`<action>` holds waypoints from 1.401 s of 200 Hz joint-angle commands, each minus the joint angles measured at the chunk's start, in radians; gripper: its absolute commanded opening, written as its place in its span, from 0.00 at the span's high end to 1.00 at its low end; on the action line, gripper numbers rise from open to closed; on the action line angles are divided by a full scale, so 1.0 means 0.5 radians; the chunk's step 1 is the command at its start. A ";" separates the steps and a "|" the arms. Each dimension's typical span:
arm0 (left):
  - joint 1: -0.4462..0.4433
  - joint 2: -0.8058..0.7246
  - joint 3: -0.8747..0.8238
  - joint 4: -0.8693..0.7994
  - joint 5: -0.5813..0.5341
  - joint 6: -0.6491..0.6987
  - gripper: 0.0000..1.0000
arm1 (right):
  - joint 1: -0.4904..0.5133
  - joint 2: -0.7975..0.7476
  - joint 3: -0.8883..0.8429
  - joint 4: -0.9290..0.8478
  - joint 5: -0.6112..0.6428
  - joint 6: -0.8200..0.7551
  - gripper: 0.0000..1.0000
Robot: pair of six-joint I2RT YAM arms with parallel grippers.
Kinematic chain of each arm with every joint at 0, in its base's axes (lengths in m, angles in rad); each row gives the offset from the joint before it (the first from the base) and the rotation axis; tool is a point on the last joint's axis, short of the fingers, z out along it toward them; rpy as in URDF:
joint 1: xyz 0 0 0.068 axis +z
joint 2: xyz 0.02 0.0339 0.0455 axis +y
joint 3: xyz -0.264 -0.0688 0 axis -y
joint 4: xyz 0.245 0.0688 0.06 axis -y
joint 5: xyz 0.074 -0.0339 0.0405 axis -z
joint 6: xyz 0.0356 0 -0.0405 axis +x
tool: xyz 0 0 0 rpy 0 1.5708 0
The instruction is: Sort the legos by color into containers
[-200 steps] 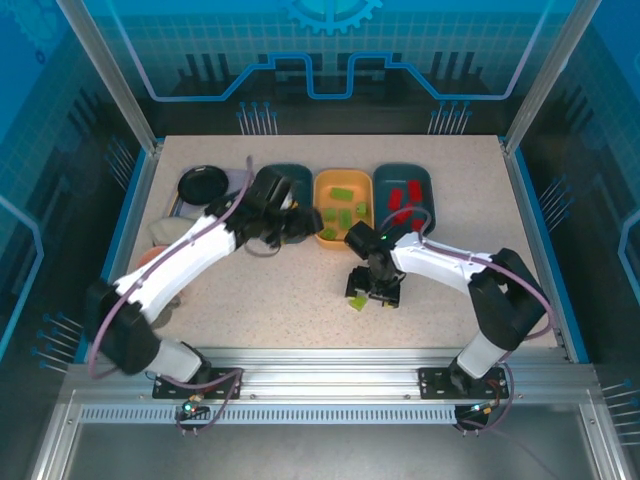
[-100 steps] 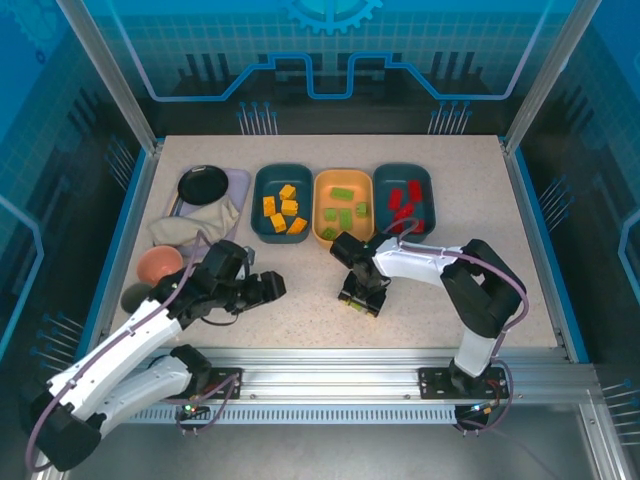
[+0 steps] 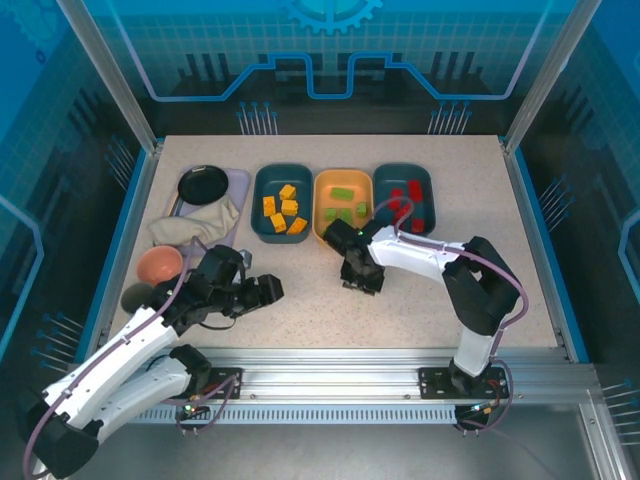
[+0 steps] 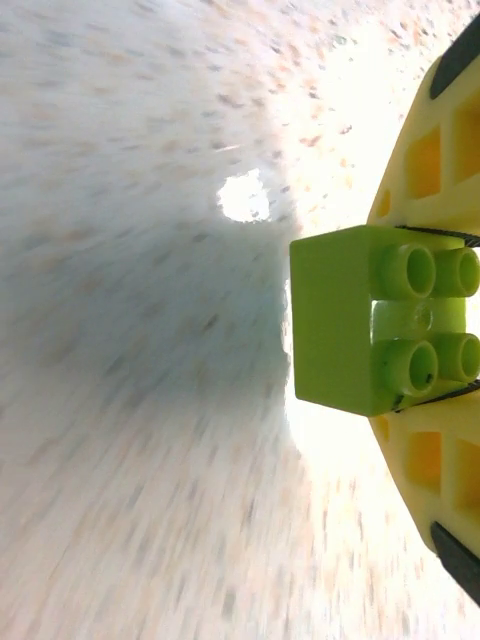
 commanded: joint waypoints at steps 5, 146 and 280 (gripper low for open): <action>-0.012 0.107 0.101 0.097 0.021 -0.024 0.23 | -0.041 0.029 0.418 -0.309 0.457 -0.471 0.74; -0.004 0.562 0.504 0.161 -0.042 0.133 0.23 | -0.391 1.255 1.828 -0.722 0.589 -1.065 0.71; 0.006 0.377 0.547 -0.046 -0.188 0.087 0.23 | -0.369 0.860 2.005 -0.724 0.436 -1.023 0.38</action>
